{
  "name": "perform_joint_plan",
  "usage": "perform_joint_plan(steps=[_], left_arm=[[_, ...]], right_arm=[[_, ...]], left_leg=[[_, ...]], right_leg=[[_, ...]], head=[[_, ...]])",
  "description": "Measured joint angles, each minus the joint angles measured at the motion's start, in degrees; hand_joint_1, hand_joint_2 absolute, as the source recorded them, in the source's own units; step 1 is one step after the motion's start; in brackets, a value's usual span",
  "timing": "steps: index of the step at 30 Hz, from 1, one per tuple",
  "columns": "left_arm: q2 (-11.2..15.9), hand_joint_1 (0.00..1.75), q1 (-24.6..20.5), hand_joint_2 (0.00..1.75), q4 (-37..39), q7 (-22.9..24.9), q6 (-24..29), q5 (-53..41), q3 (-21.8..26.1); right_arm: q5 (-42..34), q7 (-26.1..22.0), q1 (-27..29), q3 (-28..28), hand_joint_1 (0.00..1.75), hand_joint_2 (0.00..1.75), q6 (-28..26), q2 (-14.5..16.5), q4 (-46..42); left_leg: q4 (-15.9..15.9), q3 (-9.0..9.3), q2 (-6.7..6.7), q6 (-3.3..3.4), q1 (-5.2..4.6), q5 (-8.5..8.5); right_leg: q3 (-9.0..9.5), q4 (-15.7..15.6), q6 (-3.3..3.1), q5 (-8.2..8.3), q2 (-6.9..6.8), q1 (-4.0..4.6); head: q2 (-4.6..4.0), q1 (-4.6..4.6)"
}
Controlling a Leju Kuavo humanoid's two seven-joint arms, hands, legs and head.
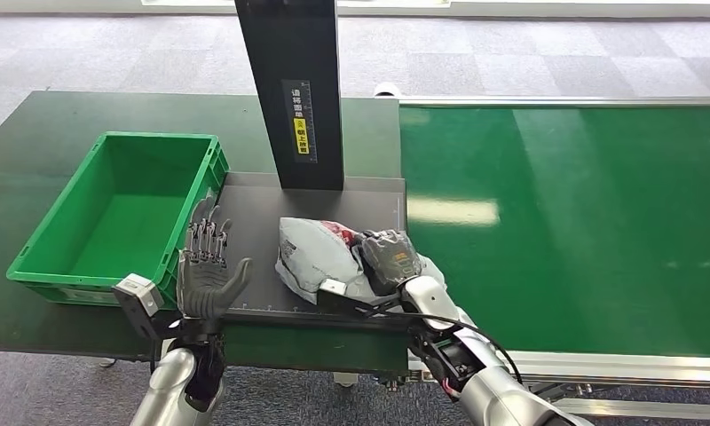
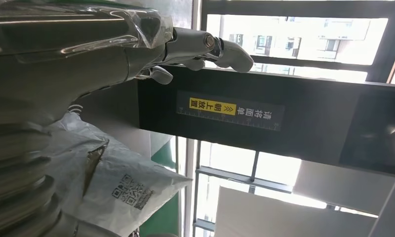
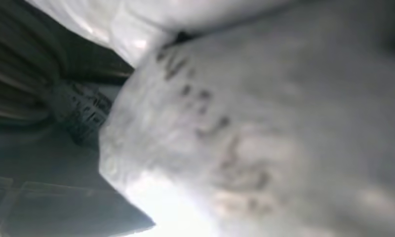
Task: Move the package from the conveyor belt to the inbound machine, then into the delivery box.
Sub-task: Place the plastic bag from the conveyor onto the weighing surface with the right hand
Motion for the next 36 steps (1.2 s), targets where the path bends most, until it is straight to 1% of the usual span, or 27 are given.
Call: perform_joint_plan(steps=[7,11,12,14,17,19,22,23,24,25,26,28,29,30,31,32,34,36], left_arm=[[0.00,0.00,0.00,1.75,0.00,0.02,0.00,0.01,0.00],[0.00,0.00,0.00,1.75,0.00,0.02,0.00,0.01,0.00],[0.00,0.00,0.00,1.75,0.00,0.04,0.00,0.01,0.00],[0.00,0.00,0.02,1.75,0.00,0.11,0.00,0.01,0.01],[0.00,0.00,0.10,1.75,0.00,0.19,0.00,0.01,0.03],[0.00,0.00,0.12,1.75,0.04,0.20,0.00,0.01,-0.04],[-0.01,0.00,0.11,1.75,0.34,0.20,0.01,0.02,-0.41],[-0.01,0.00,0.07,1.75,0.46,0.19,0.01,0.02,-0.56],[-0.02,0.00,0.00,1.75,0.58,0.17,0.01,0.02,-0.68],[-0.02,0.00,-0.12,1.75,0.74,0.12,-0.02,0.02,-0.79],[-0.02,0.00,-0.30,1.75,0.97,0.03,-0.08,0.02,-0.89],[-0.02,0.00,-0.64,1.75,1.48,-0.16,-0.35,0.00,-1.01],[-0.03,0.00,-0.74,1.75,1.72,-0.25,-0.48,-0.01,-1.04],[-0.04,0.00,-0.78,1.75,1.89,-0.30,-0.59,-0.03,-1.08],[-0.05,0.00,-0.80,1.75,2.02,-0.33,-0.65,-0.05,-1.12],[-0.05,0.00,-0.80,1.75,2.10,-0.35,-0.70,-0.07,-1.15],[-0.04,0.00,-0.80,1.75,2.16,-0.32,-0.89,-0.20,-1.16],[-0.04,0.00,-0.80,1.75,2.15,-0.06,-1.11,-0.59,-1.15]], right_arm=[[-0.35,-0.28,-0.41,-1.55,0.73,1.75,-0.32,0.33,0.62],[-0.79,-0.45,-0.55,-2.00,0.00,1.75,-0.46,0.48,0.84],[-1.91,-1.17,-0.54,-2.27,0.00,1.75,-0.62,0.52,0.86],[-7.51,-5.21,-0.21,-3.79,0.00,1.75,-0.97,0.62,0.61],[-19.85,-14.87,1.86,-8.50,0.00,1.75,-1.21,0.72,-1.55],[-26.36,-20.17,4.23,-11.95,0.00,1.75,-1.41,0.69,-4.68],[-33.65,-25.78,8.65,-16.40,0.00,1.75,-1.21,0.43,-11.32],[-36.75,-27.02,10.10,-17.61,0.00,1.75,0.23,0.35,-13.59],[-41.30,-27.84,11.51,-18.79,0.00,1.75,3.52,0.30,-15.88],[-47.33,-28.26,12.91,-19.97,0.00,1.75,9.15,0.25,-18.14],[-53.96,-28.28,14.23,-21.09,0.00,1.75,16.57,0.16,-20.25],[-66.42,-27.87,16.56,-23.12,0.00,1.75,33.31,-0.11,-23.89],[-71.22,-27.51,17.57,-23.95,0.00,1.75,40.40,-0.26,-25.47],[-75.31,-27.03,18.49,-24.68,0.00,1.75,45.94,-0.35,-26.93],[-78.89,-26.43,19.34,-25.36,0.00,1.75,50.15,-0.43,-28.34],[-81.85,-25.80,20.06,-26.02,0.00,1.75,53.04,-0.47,-29.61],[-86.74,-24.47,21.14,-27.28,0.00,1.75,56.86,-0.51,-31.89],[-90.44,-23.17,21.89,-28.44,0.00,1.75,59.01,-0.52,-33.86]], left_leg=[[0.00,-0.02,-0.01,0.00,0.00,0.00],[0.00,-0.02,-0.01,0.00,0.00,-0.01],[0.00,-0.02,-0.01,0.00,0.00,-0.01],[0.00,-0.03,-0.02,0.00,0.00,0.00],[0.00,-0.11,-0.03,0.00,0.00,0.00],[0.01,-0.17,-0.04,0.00,0.00,0.00],[0.01,-0.29,-0.06,0.00,0.00,-0.01],[0.01,-0.34,-0.06,0.00,0.00,-0.01],[0.01,-0.38,-0.06,0.00,0.00,-0.01],[0.00,-0.41,-0.06,0.00,0.00,-0.02],[0.00,-0.43,-0.05,0.00,0.00,-0.02],[0.01,-0.45,-0.05,0.00,0.00,-0.02],[0.01,-0.46,-0.04,0.00,0.00,-0.02],[0.01,-0.46,-0.04,0.00,0.00,-0.02],[0.01,-0.46,-0.04,0.00,0.00,-0.02],[0.00,-0.46,-0.04,0.00,0.00,-0.02],[0.00,-0.47,-0.04,0.00,0.00,-0.02],[0.00,-0.47,-0.03,0.00,0.00,-0.02]], right_leg=[[-0.02,0.00,0.00,0.00,0.00,0.00],[-0.02,0.00,0.00,0.00,0.00,0.00],[-0.02,0.00,0.00,0.00,0.00,0.00],[-0.02,0.00,0.00,0.00,-0.01,0.00],[-0.07,0.00,0.00,0.00,-0.02,0.00],[-0.14,0.00,0.00,0.00,-0.02,0.00],[-0.24,0.00,0.00,-0.01,-0.03,0.00],[-0.29,0.00,0.00,-0.01,-0.03,0.00],[-0.33,0.00,0.00,-0.01,-0.03,0.00],[-0.37,0.00,0.00,-0.01,-0.03,0.00],[-0.39,0.00,0.00,-0.01,-0.03,0.00],[-0.42,0.00,0.00,-0.01,-0.02,0.00],[-0.43,0.00,0.00,-0.01,-0.02,0.00],[-0.43,0.00,0.00,-0.01,-0.02,0.00],[-0.43,0.00,0.00,-0.01,-0.02,0.00],[-0.43,0.00,0.00,-0.01,-0.02,0.00],[-0.43,0.00,0.00,-0.01,-0.02,0.00],[-0.43,0.00,0.00,-0.01,-0.01,0.00]], head=[[0.00,-0.01],[0.00,-0.01],[0.00,-0.01],[0.00,-0.01],[0.00,-0.01],[0.00,-0.01],[0.00,-0.01],[0.00,-0.01],[0.00,-0.01],[0.00,-0.01],[0.00,-0.01],[0.00,-0.02],[0.00,-0.02],[0.00,-0.02],[0.00,-0.02],[0.00,-0.01],[0.00,-0.01],[0.00,-0.01]])
